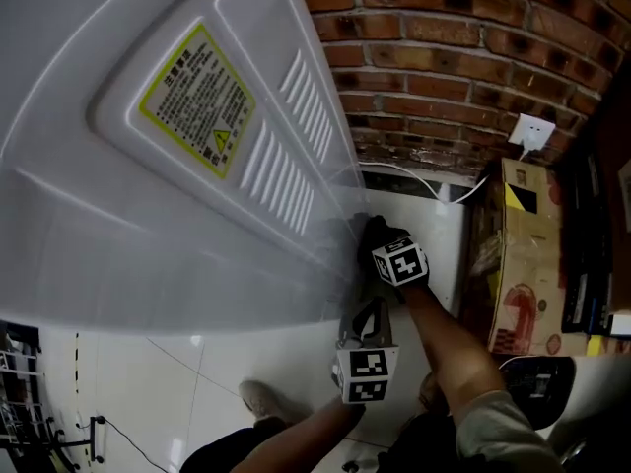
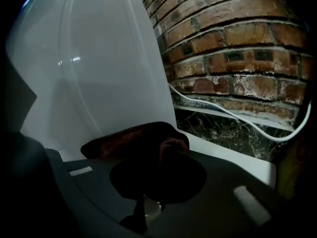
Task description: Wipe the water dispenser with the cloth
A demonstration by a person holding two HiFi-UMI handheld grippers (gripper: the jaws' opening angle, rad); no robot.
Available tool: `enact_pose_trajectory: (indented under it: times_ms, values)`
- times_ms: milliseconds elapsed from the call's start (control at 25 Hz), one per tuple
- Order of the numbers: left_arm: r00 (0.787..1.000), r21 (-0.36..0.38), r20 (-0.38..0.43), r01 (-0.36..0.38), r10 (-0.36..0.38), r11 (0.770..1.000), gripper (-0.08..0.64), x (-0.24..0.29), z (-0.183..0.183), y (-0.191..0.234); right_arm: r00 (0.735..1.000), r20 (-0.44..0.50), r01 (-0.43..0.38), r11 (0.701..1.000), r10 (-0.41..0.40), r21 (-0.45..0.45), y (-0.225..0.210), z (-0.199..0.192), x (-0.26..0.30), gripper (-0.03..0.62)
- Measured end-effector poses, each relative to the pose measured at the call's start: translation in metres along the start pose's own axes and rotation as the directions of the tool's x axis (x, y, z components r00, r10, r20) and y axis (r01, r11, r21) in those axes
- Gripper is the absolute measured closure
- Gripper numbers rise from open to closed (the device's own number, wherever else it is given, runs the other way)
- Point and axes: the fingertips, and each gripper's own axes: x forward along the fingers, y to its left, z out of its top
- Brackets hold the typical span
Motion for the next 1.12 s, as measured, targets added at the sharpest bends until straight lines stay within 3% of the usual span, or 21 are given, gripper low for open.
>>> enact_pose_trajectory:
  times_ms: [200, 440, 680, 920, 1120]
  values:
    - [0.998, 0.034, 0.043, 0.034, -0.035, 0.999, 0.560, -0.012, 0.022, -0.006, 0.996, 0.018, 0.088, 0.996, -0.088, 0.013, -0.015, -0.008, -0.038, 0.545]
    - [0.986, 0.099, 0.142, 0.070, -0.084, 0.993, 0.560, -0.051, 0.073, -0.018, 0.993, 0.067, 0.105, 0.993, -0.101, -0.060, -0.005, 0.004, -0.132, 0.545]
    - [0.970, 0.242, 0.210, 0.070, -0.123, 0.968, 0.560, -0.129, 0.113, -0.017, 0.995, 0.067, 0.080, 0.994, -0.075, -0.074, 0.044, -0.013, -0.203, 0.545]
    - [0.952, 0.202, 0.253, 0.123, -0.173, 0.972, 0.560, -0.164, 0.112, -0.027, 0.997, 0.056, 0.060, 0.994, -0.055, -0.092, 0.076, -0.038, -0.218, 0.545]
    - [0.934, 0.221, 0.271, 0.173, -0.231, 0.960, 0.560, -0.178, 0.107, -0.037, 0.992, 0.070, 0.112, 0.992, -0.108, -0.053, 0.071, -0.057, -0.199, 0.544]
